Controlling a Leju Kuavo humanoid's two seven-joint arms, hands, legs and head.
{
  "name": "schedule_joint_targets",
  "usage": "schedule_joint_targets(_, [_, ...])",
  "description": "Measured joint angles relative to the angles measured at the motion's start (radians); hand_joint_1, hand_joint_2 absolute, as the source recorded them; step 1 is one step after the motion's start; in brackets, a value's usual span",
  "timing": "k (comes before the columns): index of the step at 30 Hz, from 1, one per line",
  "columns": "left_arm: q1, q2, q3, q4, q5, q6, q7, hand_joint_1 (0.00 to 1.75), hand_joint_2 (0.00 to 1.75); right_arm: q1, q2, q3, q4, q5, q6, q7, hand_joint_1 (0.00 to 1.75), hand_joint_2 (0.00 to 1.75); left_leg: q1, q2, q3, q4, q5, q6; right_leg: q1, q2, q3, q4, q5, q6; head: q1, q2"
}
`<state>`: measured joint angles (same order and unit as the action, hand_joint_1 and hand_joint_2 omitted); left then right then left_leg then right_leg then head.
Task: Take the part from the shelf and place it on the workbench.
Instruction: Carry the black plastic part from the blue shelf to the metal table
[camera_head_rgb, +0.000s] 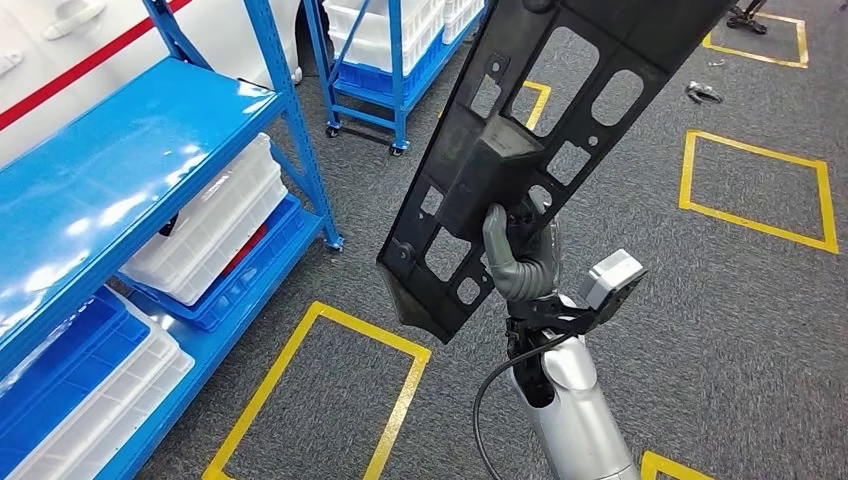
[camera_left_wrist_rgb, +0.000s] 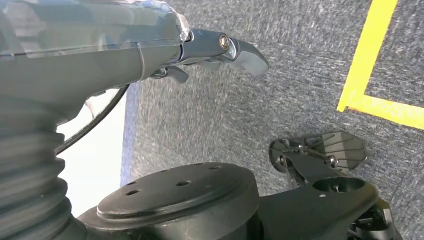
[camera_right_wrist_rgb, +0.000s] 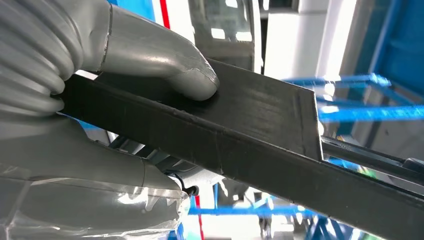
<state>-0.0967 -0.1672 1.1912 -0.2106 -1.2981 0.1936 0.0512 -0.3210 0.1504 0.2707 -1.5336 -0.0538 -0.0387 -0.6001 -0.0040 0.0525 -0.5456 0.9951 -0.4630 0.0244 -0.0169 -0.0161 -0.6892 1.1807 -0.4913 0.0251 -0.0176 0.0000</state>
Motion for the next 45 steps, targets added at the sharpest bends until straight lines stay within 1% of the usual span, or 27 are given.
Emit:
schedule_joint_targets(1, [0.0, 0.0, 0.0, 0.0, -0.002, -0.001, 0.0, 0.0, 1.75, 0.001, 0.0, -0.001, -0.009, 0.001, -0.003, 0.001, 1.75, 1.75, -0.002, 0.008, 0.0, 0.005, -0.005, -0.005, 0.002, -0.018, 0.035, -0.064, 0.024, -0.003, 0.0, 0.0])
schedule_joint_targets(3, [0.001, 0.001, -0.001, 0.0, -0.005, -0.002, 0.002, 0.0, 1.75, 0.006, -0.001, -0.006, -0.026, 0.002, -0.008, 0.003, 1.75, 1.75, -0.007, 0.02, 0.0, 0.014, -0.014, -0.016, 0.006, -0.036, 0.07, -0.132, 0.04, -0.015, -0.002, 0.0])
schedule_joint_targets(5, [0.0, 0.002, -0.002, 0.0, -0.007, -0.003, 0.003, 0.0, 1.75, 0.018, -0.001, -0.018, -0.042, 0.002, -0.016, 0.004, 1.75, 1.75, -0.007, 0.033, 0.002, 0.017, -0.018, -0.025, 0.009, -0.021, 0.069, -0.135, 0.04, -0.029, -0.002, 0.0])
schedule_joint_targets(7, [0.0, 0.002, -0.003, 0.0, -0.008, -0.003, 0.004, 0.0, 1.75, 0.033, -0.002, -0.034, -0.058, 0.001, -0.022, 0.004, 1.75, 1.75, -0.003, 0.022, -0.003, 0.036, -0.037, -0.036, 0.007, -0.006, 0.069, -0.14, 0.044, -0.041, -0.002, 0.0])
schedule_joint_targets(8, [0.0, 0.002, -0.004, 0.0, -0.008, -0.004, 0.004, 0.0, 1.75, 0.039, -0.002, -0.041, -0.065, 0.001, -0.024, 0.003, 1.75, 1.75, 0.0, 0.006, -0.015, 0.068, -0.061, -0.041, 0.004, 0.002, 0.069, -0.143, 0.047, -0.046, -0.002, 0.0])
schedule_joint_targets(10, [-0.005, 0.002, -0.004, 0.0, -0.008, -0.005, 0.003, 0.0, 1.75, 0.046, -0.002, -0.051, -0.073, 0.0, -0.025, 0.002, 1.75, 1.75, 0.004, -0.03, -0.065, 0.19, -0.129, -0.047, 0.004, 0.018, 0.068, -0.144, 0.05, -0.052, -0.003, 0.0])
schedule_joint_targets(12, [-0.013, 0.002, -0.004, 0.0, -0.007, -0.005, 0.002, 0.0, 1.75, 0.055, -0.002, -0.056, -0.074, 0.0, -0.026, 0.002, 1.75, 1.75, 0.005, -0.041, -0.108, 0.3, -0.166, -0.048, 0.005, 0.038, 0.068, -0.143, 0.05, -0.054, -0.003, 0.0])
schedule_joint_targets(13, [-0.015, 0.002, -0.004, 0.0, -0.008, -0.005, 0.003, 0.0, 1.75, 0.06, -0.002, -0.058, -0.075, 0.0, -0.026, 0.002, 1.75, 1.75, 0.005, -0.043, -0.108, 0.304, -0.155, -0.047, 0.006, 0.049, 0.068, -0.142, 0.05, -0.054, -0.003, 0.0])
schedule_joint_targets(14, [-0.015, 0.002, -0.004, 0.0, -0.01, -0.005, 0.004, 0.0, 1.75, 0.065, -0.002, -0.061, -0.077, 0.0, -0.028, 0.001, 1.75, 1.75, 0.005, -0.046, -0.089, 0.267, -0.126, -0.044, 0.006, 0.062, 0.07, -0.141, 0.051, -0.053, -0.003, 0.0])
schedule_joint_targets(16, [-0.01, 0.002, -0.006, 0.0, -0.018, -0.007, 0.01, 0.0, 1.75, 0.075, -0.002, -0.071, -0.085, 0.0, -0.037, -0.004, 1.75, 1.75, 0.006, -0.078, -0.026, 0.13, -0.054, -0.036, 0.005, 0.084, 0.072, -0.14, 0.052, -0.051, -0.003, 0.0])
schedule_joint_targets(17, [-0.007, 0.003, -0.008, 0.0, -0.023, -0.01, 0.012, 0.0, 1.75, 0.08, -0.002, -0.077, -0.09, -0.001, -0.041, -0.008, 1.75, 1.75, 0.006, -0.099, -0.002, 0.074, -0.033, -0.032, 0.004, 0.094, 0.07, -0.14, 0.054, -0.047, -0.003, 0.0])
schedule_joint_targets(19, [-0.004, 0.005, -0.013, 0.0, -0.031, -0.016, 0.017, 0.0, 1.75, 0.099, -0.002, -0.092, -0.101, -0.003, -0.05, -0.015, 1.75, 1.75, 0.004, -0.124, 0.016, 0.027, -0.029, -0.028, 0.0, 0.11, 0.06, -0.141, 0.061, -0.033, -0.003, 0.0])
schedule_joint_targets(21, [-0.006, 0.006, -0.02, 0.0, -0.039, -0.024, 0.022, 0.0, 1.75, 0.13, -0.002, -0.111, -0.118, -0.004, -0.058, -0.018, 1.75, 1.75, 0.005, -0.109, 0.018, 0.009, -0.024, -0.019, -0.003, 0.119, 0.054, -0.145, 0.069, -0.019, -0.003, 0.0])
schedule_joint_targets(22, [-0.007, 0.007, -0.024, 0.0, -0.043, -0.028, 0.027, 0.0, 1.75, 0.148, -0.003, -0.12, -0.129, -0.005, -0.062, -0.02, 1.75, 1.75, 0.006, -0.099, 0.022, -0.001, -0.018, -0.012, -0.001, 0.107, 0.05, -0.139, 0.063, -0.014, -0.002, 0.0])
schedule_joint_targets(24, [-0.007, 0.007, -0.028, 0.0, -0.05, -0.035, 0.037, 0.0, 1.75, 0.175, -0.003, -0.135, -0.147, -0.005, -0.068, -0.025, 1.75, 1.75, 0.009, -0.074, 0.027, -0.018, -0.006, 0.001, 0.003, 0.063, 0.02, -0.075, 0.02, -0.01, 0.001, 0.0])
schedule_joint_targets(26, [-0.006, 0.008, -0.031, 0.0, -0.053, -0.04, 0.044, 0.0, 1.75, 0.196, -0.003, -0.146, -0.158, -0.006, -0.071, -0.027, 1.75, 1.75, 0.003, -0.048, 0.026, -0.019, -0.005, 0.006, 0.003, 0.031, -0.039, 0.049, -0.044, -0.006, 0.003, 0.0])
schedule_joint_targets(28, [-0.006, 0.01, -0.034, 0.0, -0.057, -0.042, 0.05, 0.0, 1.75, 0.218, -0.003, -0.154, -0.163, -0.006, -0.073, -0.027, 1.75, 1.75, 0.001, -0.022, 0.024, -0.017, -0.007, 0.006, 0.001, 0.024, -0.068, 0.117, -0.058, -0.002, 0.003, 0.0])
schedule_joint_targets(29, [-0.007, 0.012, -0.036, 0.0, -0.06, -0.042, 0.053, 0.0, 1.75, 0.226, -0.003, -0.156, -0.165, -0.007, -0.074, -0.027, 1.75, 1.75, 0.0, -0.011, 0.024, -0.015, -0.009, 0.005, 0.001, 0.02, -0.053, 0.095, -0.039, -0.001, 0.003, 0.0])
schedule_joint_targets(31, [-0.008, 0.014, -0.04, 0.0, -0.063, -0.042, 0.062, 0.0, 1.75, 0.237, -0.003, -0.159, -0.17, -0.007, -0.078, -0.027, 1.75, 1.75, -0.001, 0.009, 0.025, -0.008, -0.015, 0.0, 0.002, -0.007, 0.023, -0.038, 0.017, -0.003, 0.003, 0.0])
schedule_joint_targets(33, [-0.01, 0.017, -0.045, 0.0, -0.066, -0.043, 0.073, 0.0, 1.75, 0.242, -0.001, -0.16, -0.173, -0.007, -0.083, -0.026, 1.75, 1.75, -0.005, 0.023, 0.024, 0.0, -0.024, -0.01, 0.007, -0.03, 0.077, -0.135, 0.042, -0.013, 0.002, 0.0])
schedule_joint_targets(36, [-0.013, 0.021, -0.049, 0.0, -0.068, -0.04, 0.082, 0.0, 1.75, 0.255, 0.005, -0.165, -0.174, -0.008, -0.089, -0.024, 1.75, 1.75, -0.007, 0.039, 0.026, 0.002, -0.029, -0.026, 0.011, -0.015, 0.082, -0.152, 0.046, -0.031, 0.002, 0.0])
schedule_joint_targets(38, [-0.015, 0.023, -0.051, 0.0, -0.069, -0.032, 0.082, 0.0, 1.75, 0.265, 0.014, -0.171, -0.18, -0.007, -0.092, -0.02, 1.75, 1.75, -0.003, 0.019, 0.018, 0.028, -0.053, -0.037, 0.007, -0.001, 0.082, -0.158, 0.051, -0.041, 0.001, 0.0])
schedule_joint_targets(39, [-0.016, 0.024, -0.052, 0.0, -0.069, -0.025, 0.079, 0.0, 1.75, 0.269, 0.019, -0.173, -0.184, -0.007, -0.094, -0.018, 1.75, 1.75, -0.001, 0.001, 0.003, 0.066, -0.079, -0.042, 0.005, 0.006, 0.082, -0.16, 0.053, -0.046, 0.001, 0.0])
schedule_joint_targets(42, [-0.025, 0.024, -0.052, 0.0, -0.068, -0.002, 0.062, 0.0, 1.75, 0.291, 0.032, -0.18, -0.189, -0.006, -0.094, -0.016, 1.75, 1.75, 0.004, -0.033, -0.073, 0.258, -0.168, -0.049, 0.007, 0.029, 0.08, -0.159, 0.055, -0.052, 0.001, 0.0])
schedule_joint_targets(43, [-0.027, 0.024, -0.052, 0.0, -0.068, 0.006, 0.056, 0.0, 1.75, 0.301, 0.034, -0.184, -0.19, -0.008, -0.094, -0.016, 1.75, 1.75, 0.004, -0.036, -0.083, 0.29, -0.172, -0.048, 0.008, 0.038, 0.08, -0.158, 0.055, -0.052, 0.001, 0.0])
schedule_joint_targets(44, [-0.027, 0.024, -0.052, 0.0, -0.071, 0.016, 0.05, 0.0, 1.75, 0.309, 0.035, -0.189, -0.189, -0.011, -0.094, -0.016, 1.75, 1.75, 0.004, -0.037, -0.074, 0.276, -0.153, -0.047, 0.008, 0.049, 0.08, -0.157, 0.056, -0.052, 0.001, 0.0])
schedule_joint_targets(45, [-0.026, 0.024, -0.054, 0.0, -0.076, 0.028, 0.046, 0.0, 1.75, 0.316, 0.035, -0.194, -0.189, -0.015, -0.094, -0.017, 1.75, 1.75, 0.005, -0.043, -0.049, 0.226, -0.119, -0.043, 0.008, 0.061, 0.08, -0.156, 0.056, -0.051, 0.001, 0.0])
